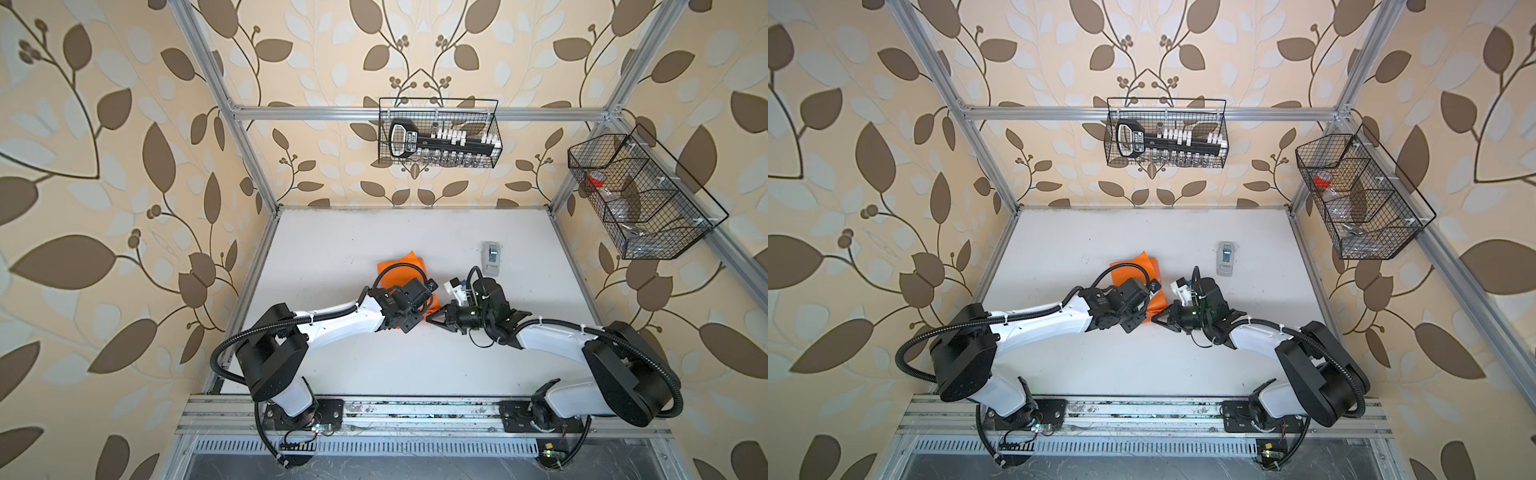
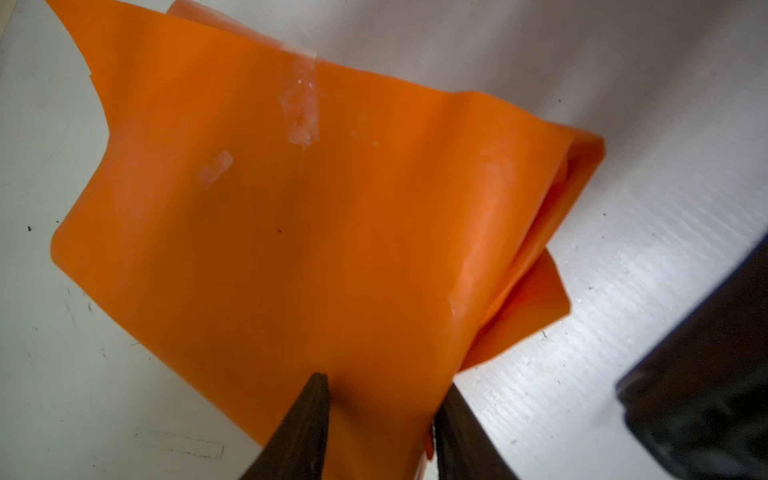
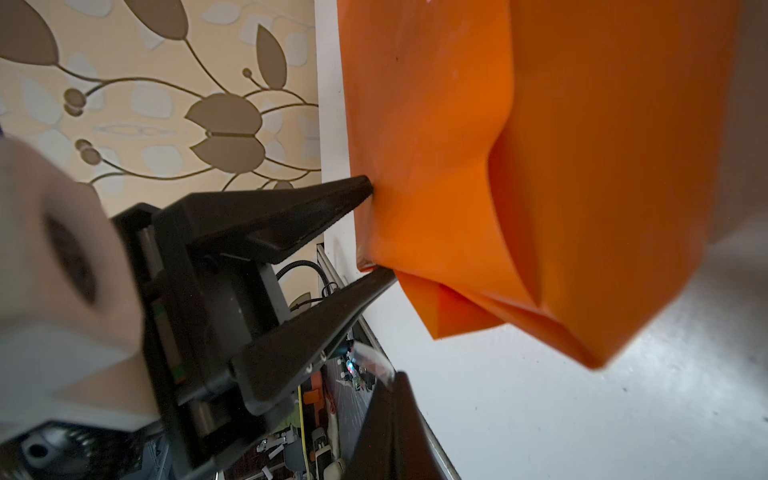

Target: Wrap the gift box in paper

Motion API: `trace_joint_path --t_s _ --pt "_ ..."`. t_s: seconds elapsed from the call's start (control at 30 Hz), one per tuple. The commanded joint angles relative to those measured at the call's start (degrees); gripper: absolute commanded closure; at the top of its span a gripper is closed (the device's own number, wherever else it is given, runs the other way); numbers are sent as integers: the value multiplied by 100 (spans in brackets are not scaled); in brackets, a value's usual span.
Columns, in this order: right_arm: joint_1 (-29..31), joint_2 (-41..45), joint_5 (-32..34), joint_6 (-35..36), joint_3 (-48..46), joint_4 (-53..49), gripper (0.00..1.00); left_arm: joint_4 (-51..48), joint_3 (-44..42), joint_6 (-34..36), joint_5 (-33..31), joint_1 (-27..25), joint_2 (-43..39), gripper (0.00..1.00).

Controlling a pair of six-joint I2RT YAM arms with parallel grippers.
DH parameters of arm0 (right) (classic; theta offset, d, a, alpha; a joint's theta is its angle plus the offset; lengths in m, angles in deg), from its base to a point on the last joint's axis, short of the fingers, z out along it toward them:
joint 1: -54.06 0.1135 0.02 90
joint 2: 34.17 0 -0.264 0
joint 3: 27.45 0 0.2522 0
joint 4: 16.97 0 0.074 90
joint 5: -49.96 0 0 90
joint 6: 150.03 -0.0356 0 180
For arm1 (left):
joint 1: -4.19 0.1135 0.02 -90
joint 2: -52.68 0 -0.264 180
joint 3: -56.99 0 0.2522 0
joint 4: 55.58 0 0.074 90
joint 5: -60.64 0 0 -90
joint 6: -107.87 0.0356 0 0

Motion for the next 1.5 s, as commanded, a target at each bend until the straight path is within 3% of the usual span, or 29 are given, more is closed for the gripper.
trace_joint_path --t_s 0.0,0.53,1.13,1.47 --pt "110 -131 227 -226 135 287 100 -250 -78 -185 349 86 106 59" --pt "143 -707 512 -283 308 1016 100 -286 -79 -189 395 85 124 58" --pt "156 -886 801 -138 559 727 100 -303 -62 -195 422 86 151 58" --pt "284 -600 1102 -137 499 469 81 -301 -80 -197 438 84 171 58"
